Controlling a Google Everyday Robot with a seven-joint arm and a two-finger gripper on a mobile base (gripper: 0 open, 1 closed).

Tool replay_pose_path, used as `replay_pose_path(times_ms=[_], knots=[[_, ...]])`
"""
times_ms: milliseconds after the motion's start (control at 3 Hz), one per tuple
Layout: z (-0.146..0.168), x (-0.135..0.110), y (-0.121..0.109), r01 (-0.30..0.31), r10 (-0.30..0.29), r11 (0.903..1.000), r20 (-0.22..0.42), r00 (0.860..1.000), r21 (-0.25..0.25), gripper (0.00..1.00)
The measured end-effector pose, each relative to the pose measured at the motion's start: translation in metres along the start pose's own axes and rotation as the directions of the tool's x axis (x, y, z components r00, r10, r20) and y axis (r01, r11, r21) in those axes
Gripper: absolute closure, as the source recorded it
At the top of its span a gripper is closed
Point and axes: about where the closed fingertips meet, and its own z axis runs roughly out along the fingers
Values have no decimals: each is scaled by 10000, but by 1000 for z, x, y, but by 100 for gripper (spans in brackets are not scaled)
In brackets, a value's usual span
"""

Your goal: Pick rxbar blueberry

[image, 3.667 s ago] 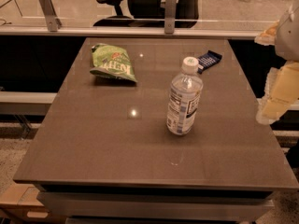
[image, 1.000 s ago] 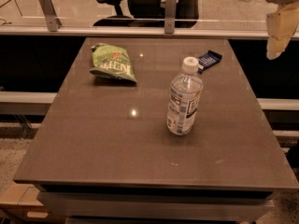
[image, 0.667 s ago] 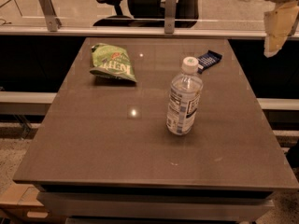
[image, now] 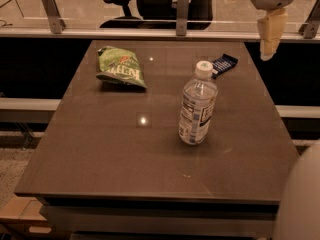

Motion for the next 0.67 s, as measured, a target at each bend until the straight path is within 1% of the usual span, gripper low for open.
replay_pose_path(times_ms=[333,667], knots=[[27,4,-10,55,-51,9992,103,9999,-398,0],[49,10,-16,-27,38,9980,173,9998,-630,0]])
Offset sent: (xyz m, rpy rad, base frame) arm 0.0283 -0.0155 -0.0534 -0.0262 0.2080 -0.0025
